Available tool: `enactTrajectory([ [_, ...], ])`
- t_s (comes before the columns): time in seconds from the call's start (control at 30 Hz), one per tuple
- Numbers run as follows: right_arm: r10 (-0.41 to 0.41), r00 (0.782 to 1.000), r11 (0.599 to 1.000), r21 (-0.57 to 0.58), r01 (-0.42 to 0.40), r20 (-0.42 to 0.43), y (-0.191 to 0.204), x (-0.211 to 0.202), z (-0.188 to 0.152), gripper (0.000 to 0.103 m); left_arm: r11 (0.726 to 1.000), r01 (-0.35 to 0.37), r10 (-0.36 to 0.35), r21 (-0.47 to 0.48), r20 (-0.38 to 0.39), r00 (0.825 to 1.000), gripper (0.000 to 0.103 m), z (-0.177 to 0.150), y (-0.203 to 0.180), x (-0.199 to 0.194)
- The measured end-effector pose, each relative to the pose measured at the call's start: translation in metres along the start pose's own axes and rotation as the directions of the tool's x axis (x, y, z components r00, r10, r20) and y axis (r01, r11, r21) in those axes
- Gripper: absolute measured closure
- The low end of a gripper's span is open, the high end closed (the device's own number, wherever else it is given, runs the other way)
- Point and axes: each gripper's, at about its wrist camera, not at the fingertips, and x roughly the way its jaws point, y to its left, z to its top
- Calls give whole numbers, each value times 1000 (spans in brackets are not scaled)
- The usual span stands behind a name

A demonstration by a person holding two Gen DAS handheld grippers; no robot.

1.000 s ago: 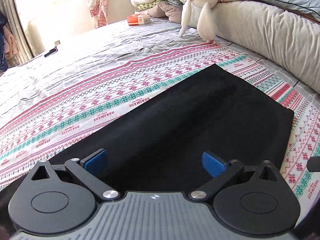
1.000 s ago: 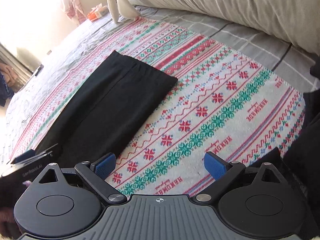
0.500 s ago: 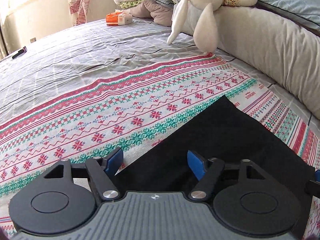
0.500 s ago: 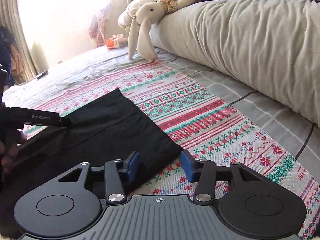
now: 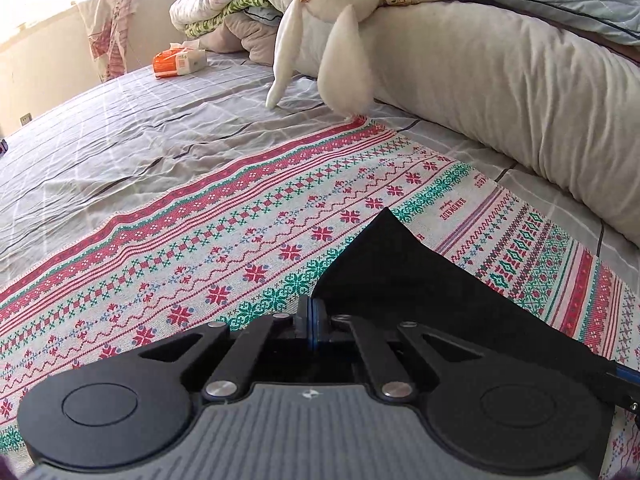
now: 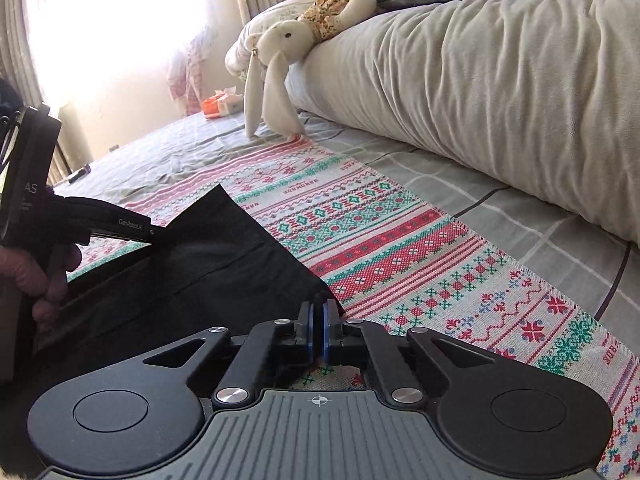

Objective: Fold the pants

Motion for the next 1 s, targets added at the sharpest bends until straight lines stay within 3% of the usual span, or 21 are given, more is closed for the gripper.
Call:
enactTrajectory([
  [0.23, -38, 998, 999, -28, 39, 50, 2, -6, 10, 101, 998, -58, 60, -20, 103, 993, 86, 2, -15, 2],
  [0.33, -58, 998, 998, -32, 58, 26, 0, -1, 11, 101, 996, -87, 88, -16, 88, 992, 85, 0, -23, 13],
  [0.43, -76, 997, 997, -23, 76, -21, -2, 3, 12, 89, 991, -128, 130, -32, 101, 986, 72, -3, -29, 11],
  [0.5, -78, 996, 997, -15, 77, -43, -5, 3, 16, 80, 989, -136, 141, -51, 104, 985, 53, -3, -29, 0],
  [0.53, -75, 996, 997, -11, 75, -48, -7, 1, 19, 76, 987, -146, 153, -63, 112, 982, 50, -5, -28, -9],
  [0.6, -61, 997, 998, 1, 61, -48, -9, -3, 23, 55, 984, -155, 165, -91, 110, 980, 38, -10, -24, -28],
  [0.67, -29, 998, 999, 26, 30, -52, -12, -8, 28, 43, 977, -168, 182, -132, 101, 978, 26, -18, -17, -52],
  [0.77, 33, 997, 998, 52, -29, -75, -11, -11, 37, 42, 968, -193, 208, -160, 82, 975, 19, -36, -7, -94],
  [1.0, 148, 983, 988, 69, -141, -108, 13, -36, 51, 25, 946, -290, 291, -148, -11, 957, 5, -85, 12, -182],
])
